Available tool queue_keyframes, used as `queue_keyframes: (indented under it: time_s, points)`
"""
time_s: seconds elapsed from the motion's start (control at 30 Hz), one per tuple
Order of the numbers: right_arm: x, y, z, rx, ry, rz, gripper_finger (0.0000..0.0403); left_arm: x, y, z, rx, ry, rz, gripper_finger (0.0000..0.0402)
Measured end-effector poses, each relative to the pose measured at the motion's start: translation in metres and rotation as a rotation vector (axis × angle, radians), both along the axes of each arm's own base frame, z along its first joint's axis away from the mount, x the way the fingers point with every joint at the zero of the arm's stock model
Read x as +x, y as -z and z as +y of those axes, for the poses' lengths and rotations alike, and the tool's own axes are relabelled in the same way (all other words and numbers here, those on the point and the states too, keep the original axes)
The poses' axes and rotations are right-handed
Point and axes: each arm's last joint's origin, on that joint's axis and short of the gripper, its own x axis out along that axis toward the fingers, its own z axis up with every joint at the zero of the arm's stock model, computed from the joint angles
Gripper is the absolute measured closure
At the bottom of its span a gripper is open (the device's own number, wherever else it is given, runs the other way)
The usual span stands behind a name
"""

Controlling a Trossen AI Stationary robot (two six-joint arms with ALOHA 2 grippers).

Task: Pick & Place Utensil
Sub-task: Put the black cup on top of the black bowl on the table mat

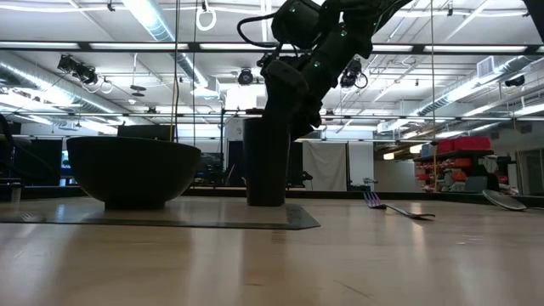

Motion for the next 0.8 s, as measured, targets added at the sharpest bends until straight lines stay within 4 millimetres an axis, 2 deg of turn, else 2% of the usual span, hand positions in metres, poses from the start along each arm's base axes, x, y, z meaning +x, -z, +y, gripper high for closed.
queue_keyframes:
  time_s: [0.17, 0.43, 0.8]
  points:
    - [0.0044, -0.0038, -0.0004, -0.006, 0.0, -0.06, 0.0012, 0.0, 0.0, 0.0, 0.0, 0.0, 0.0, 0.022]
    - [0.0057, -0.005, -0.0003, -0.007, -0.01, -0.078, 0.0055, -0.0001, 0.0, -0.0001, 0.001, 0.001, 0.0, 0.022]
    - [0.0094, -0.0005, -0.0007, 0.009, 0.013, -0.143, 0.0051, -0.0003, 0.0003, 0.0, 0.004, 0.001, 0.004, 0.022]
